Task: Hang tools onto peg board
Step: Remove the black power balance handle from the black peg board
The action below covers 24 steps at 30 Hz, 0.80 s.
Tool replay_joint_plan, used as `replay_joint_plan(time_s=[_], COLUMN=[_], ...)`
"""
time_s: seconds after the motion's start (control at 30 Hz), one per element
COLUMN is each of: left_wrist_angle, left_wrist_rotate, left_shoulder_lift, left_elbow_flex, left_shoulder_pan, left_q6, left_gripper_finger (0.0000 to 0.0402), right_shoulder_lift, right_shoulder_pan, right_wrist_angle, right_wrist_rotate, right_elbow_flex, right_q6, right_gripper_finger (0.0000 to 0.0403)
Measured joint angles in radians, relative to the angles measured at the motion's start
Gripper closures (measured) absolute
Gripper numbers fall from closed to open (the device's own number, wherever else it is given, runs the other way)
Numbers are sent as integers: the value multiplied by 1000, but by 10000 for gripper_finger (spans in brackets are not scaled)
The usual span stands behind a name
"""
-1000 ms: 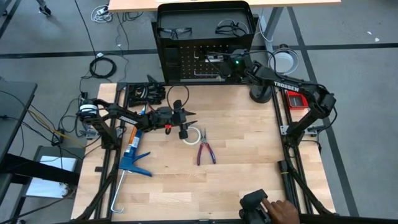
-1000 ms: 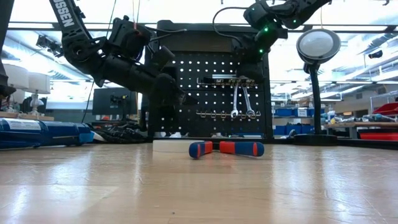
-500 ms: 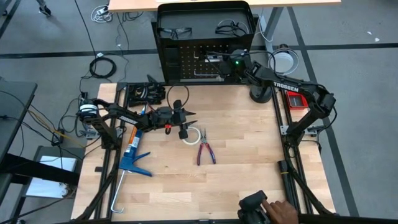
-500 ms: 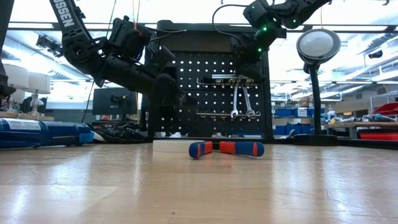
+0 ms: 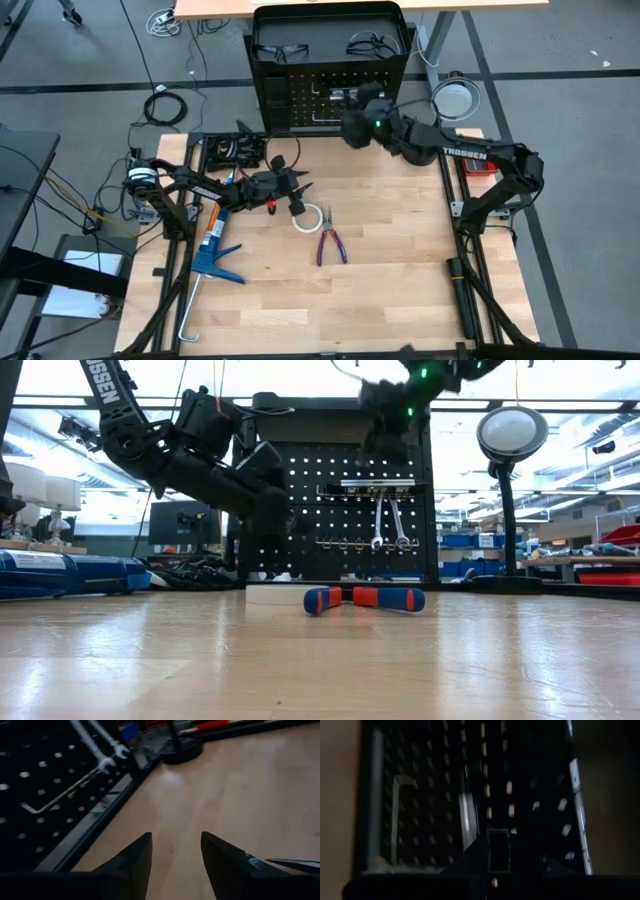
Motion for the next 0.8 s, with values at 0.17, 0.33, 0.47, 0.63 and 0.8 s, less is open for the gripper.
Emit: replay_joint_plan(time_s=[0.17,0.33,0.47,0.63,0.8], left_wrist_angle=[0,-3,16,24,27], left_wrist_rotate=[-101,-203,-147,6,122], left_shoulder_lift=[0,0,0,0,0], left_elbow_flex=[0,0,0,1,1], left_shoulder_pan=[0,1,0,0,-2], left_q6=[-1,-3,-3,4,5], left_gripper_finger=[229,229,229,229,229], right_shoulder_lift=[-59,-86,-80,-55,2], right_shoulder_pan=[124,193,202,188,175], right_wrist_angle=[-121,-337,-470,-527,-539], right_wrist_rotate=[-18,-207,-420,-755,-1046], right_elbow_flex=[1,1,1,-21,-83], right_q6=[146,436,642,800,873], right_gripper_finger=[329,329,328,327,326])
